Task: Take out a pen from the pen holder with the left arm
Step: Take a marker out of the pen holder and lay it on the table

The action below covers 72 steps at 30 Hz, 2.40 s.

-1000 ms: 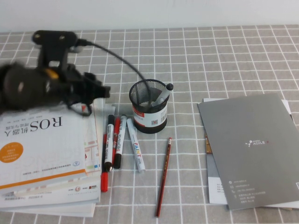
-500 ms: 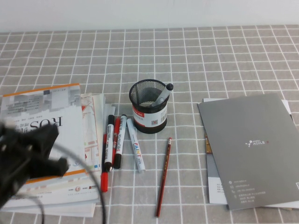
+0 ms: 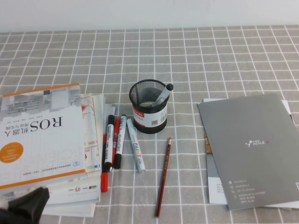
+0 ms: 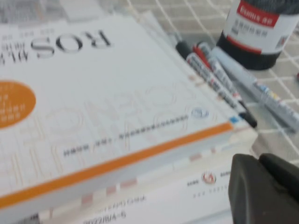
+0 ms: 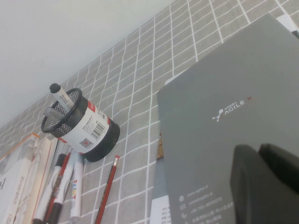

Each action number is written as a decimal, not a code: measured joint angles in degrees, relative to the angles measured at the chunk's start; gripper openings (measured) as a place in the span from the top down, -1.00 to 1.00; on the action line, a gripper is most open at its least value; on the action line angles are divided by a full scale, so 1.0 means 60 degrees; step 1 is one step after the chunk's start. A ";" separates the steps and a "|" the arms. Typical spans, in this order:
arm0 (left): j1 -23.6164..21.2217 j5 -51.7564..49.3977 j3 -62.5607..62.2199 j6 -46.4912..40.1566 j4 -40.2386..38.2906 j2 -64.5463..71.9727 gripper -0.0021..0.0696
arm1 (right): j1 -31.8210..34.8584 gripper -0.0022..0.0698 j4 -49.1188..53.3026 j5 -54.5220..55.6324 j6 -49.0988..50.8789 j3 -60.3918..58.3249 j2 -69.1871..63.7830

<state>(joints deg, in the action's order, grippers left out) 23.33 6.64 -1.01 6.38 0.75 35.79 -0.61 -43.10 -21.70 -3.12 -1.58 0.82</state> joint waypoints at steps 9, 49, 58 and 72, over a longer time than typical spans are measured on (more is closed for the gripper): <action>-0.0504 -0.0598 0.0381 0.0013 0.0081 -0.2431 0.94 | 0.0000 0.97 0.0000 0.0000 0.0000 0.0000 0.0000; -0.3403 -0.4708 0.0404 0.0013 0.0724 -0.6036 0.94 | 0.0000 0.97 0.0000 0.0000 0.0000 0.0000 0.0000; -0.3403 -0.4708 0.0410 0.0013 0.0742 -0.6036 0.94 | 0.0000 0.97 0.0000 0.0000 0.0000 0.0000 0.0000; -0.3403 -0.4728 0.0410 -0.0004 0.0760 -0.6036 0.94 | 0.0000 0.97 0.0000 0.0000 0.0000 0.0000 0.0000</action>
<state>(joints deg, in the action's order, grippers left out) 2.91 -21.73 1.46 6.35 5.31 -0.42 -0.61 -43.10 -21.70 -3.12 -1.58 0.82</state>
